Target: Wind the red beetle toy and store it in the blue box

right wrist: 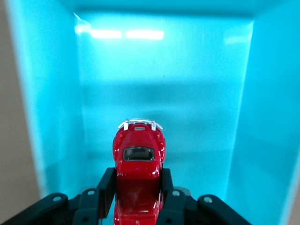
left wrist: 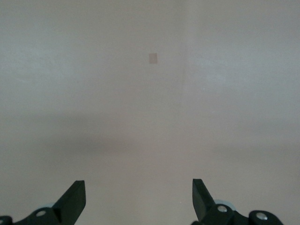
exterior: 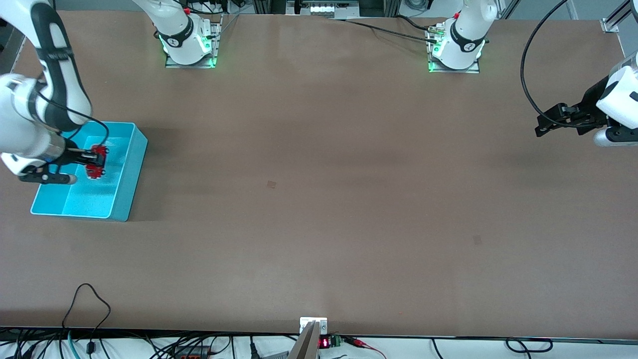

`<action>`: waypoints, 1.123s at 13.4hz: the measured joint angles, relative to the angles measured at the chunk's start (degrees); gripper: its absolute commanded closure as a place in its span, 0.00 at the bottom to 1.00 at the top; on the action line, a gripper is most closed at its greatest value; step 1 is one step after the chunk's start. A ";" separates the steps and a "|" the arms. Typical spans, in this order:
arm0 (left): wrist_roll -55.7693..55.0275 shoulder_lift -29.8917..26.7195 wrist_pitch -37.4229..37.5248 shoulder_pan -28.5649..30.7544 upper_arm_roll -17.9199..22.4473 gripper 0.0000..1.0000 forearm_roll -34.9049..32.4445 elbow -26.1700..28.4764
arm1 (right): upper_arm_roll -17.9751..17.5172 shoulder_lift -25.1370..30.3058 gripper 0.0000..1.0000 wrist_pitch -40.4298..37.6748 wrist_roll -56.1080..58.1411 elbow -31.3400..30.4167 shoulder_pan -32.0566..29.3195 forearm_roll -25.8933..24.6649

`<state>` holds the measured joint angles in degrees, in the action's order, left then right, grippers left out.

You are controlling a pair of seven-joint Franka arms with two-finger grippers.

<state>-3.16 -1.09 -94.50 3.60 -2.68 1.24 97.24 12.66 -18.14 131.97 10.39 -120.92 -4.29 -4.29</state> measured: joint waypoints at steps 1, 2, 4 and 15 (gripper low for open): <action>0.00 0.00 0.10 0.02 0.21 0.00 0.00 0.00 | 0.19 -1.94 0.99 1.89 -0.54 -0.56 -0.11 0.00; 0.01 0.00 0.19 0.06 0.35 0.00 0.00 0.00 | 0.31 -3.68 0.86 3.23 -0.84 -0.69 -0.31 0.00; 0.07 0.08 0.30 0.07 0.31 0.00 0.00 0.03 | 0.39 -5.33 0.16 4.19 -0.92 -0.64 -0.64 0.00; 0.09 0.39 0.65 -0.33 -0.21 0.00 0.00 0.03 | -4.12 12.49 0.00 -11.27 0.27 9.07 -0.46 -0.01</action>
<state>-3.07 -0.70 -93.84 3.26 -2.90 1.24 97.27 8.54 -5.66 120.70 10.66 -111.85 -4.75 -4.29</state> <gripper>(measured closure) 0.000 0.000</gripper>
